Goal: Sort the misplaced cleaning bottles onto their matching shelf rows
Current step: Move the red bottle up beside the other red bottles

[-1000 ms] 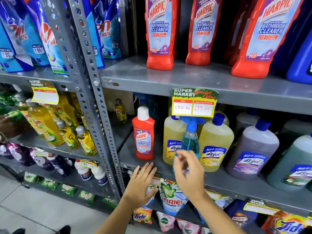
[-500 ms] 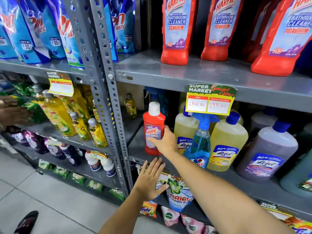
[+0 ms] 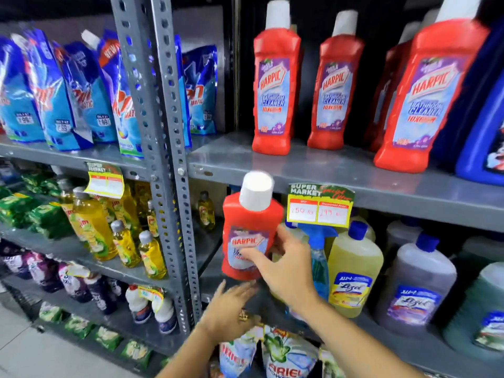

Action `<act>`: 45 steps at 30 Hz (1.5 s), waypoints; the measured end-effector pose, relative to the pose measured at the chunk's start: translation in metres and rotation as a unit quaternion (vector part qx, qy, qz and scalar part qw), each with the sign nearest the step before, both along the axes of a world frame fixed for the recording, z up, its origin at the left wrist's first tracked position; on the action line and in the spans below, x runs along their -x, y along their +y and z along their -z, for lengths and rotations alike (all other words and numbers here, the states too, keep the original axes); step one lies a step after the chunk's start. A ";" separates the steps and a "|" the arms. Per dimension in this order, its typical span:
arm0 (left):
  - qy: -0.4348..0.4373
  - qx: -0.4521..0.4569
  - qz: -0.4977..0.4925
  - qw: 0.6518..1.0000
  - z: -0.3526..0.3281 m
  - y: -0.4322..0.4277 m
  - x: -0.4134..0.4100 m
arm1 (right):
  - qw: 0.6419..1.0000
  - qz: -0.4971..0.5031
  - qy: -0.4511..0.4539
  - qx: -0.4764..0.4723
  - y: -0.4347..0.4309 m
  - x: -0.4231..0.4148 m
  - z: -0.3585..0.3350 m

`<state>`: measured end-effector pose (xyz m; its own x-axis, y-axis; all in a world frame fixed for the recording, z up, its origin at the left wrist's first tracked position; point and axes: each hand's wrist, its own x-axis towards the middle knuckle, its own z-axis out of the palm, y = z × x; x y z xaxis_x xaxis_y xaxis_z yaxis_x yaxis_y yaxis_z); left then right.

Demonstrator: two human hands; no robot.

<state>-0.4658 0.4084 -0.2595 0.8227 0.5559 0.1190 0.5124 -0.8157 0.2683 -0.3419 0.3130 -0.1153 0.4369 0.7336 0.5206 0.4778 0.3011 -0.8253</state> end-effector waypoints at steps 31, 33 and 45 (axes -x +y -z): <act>-0.271 -0.290 0.031 0.917 -0.228 0.015 -0.031 | 0.991 0.058 -0.104 0.068 -0.003 -0.131 -0.178; -0.274 -0.289 0.030 0.917 -0.228 0.015 -0.032 | 0.989 0.063 -0.106 0.076 -0.001 -0.132 -0.174; -0.257 -0.301 0.014 0.918 -0.224 0.014 -0.033 | 0.979 0.108 -0.126 0.114 0.020 -0.158 -0.178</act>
